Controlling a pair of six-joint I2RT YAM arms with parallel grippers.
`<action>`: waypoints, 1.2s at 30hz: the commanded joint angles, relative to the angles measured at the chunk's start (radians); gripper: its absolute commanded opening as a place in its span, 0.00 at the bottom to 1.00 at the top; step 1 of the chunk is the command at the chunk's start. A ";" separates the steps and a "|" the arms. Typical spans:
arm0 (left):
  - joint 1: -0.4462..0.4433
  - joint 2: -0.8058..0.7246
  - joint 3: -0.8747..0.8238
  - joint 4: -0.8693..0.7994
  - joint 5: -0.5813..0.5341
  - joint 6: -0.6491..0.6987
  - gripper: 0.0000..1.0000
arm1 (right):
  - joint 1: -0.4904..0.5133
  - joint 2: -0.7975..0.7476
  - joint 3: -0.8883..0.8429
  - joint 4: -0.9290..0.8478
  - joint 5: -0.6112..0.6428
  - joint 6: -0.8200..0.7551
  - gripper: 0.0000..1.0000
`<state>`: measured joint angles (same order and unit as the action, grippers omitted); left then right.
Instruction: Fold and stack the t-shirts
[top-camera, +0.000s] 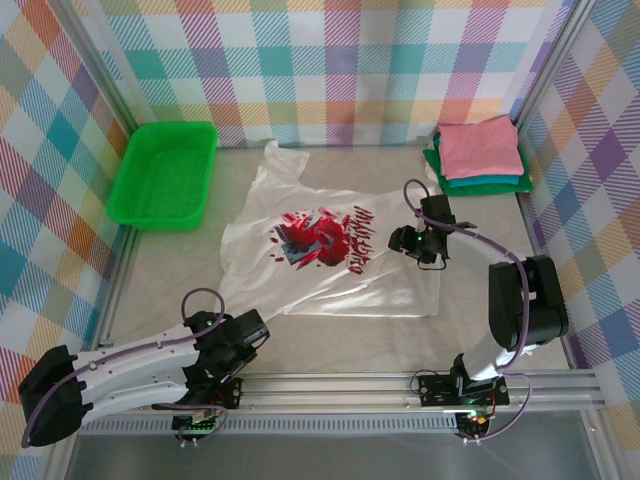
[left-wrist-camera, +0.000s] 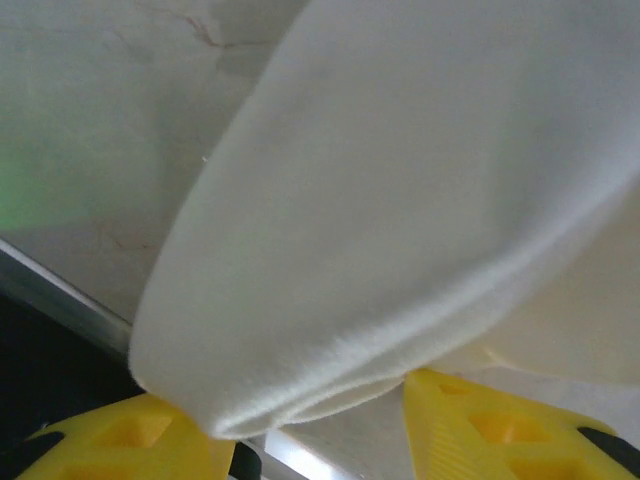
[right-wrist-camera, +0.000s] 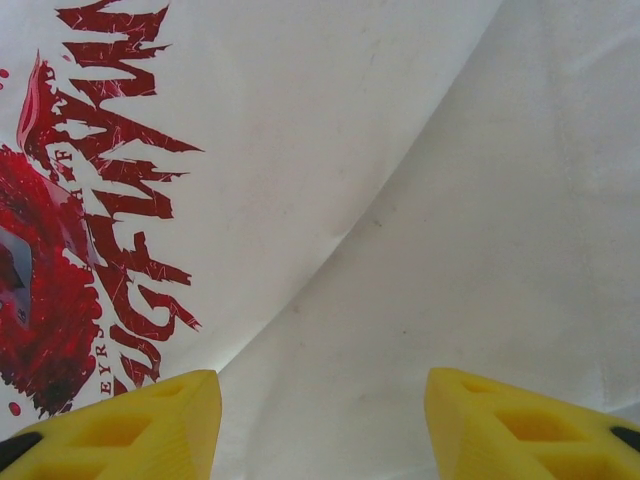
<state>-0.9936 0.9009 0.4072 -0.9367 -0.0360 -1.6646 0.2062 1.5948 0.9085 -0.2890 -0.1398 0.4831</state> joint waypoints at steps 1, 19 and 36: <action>-0.013 -0.010 -0.034 0.021 -0.002 -0.029 0.47 | -0.004 -0.003 0.007 -0.005 -0.013 0.003 0.57; 0.288 -0.147 0.225 -0.212 -0.145 0.291 0.00 | -0.093 -0.170 -0.081 -0.183 0.005 0.094 0.60; 0.676 -0.083 0.441 -0.163 -0.004 0.614 0.00 | -0.279 -0.502 -0.284 -0.452 -0.064 0.283 0.63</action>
<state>-0.3561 0.7879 0.8227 -1.1366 -0.0994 -1.1351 -0.0624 1.1156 0.6395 -0.6521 -0.2157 0.7200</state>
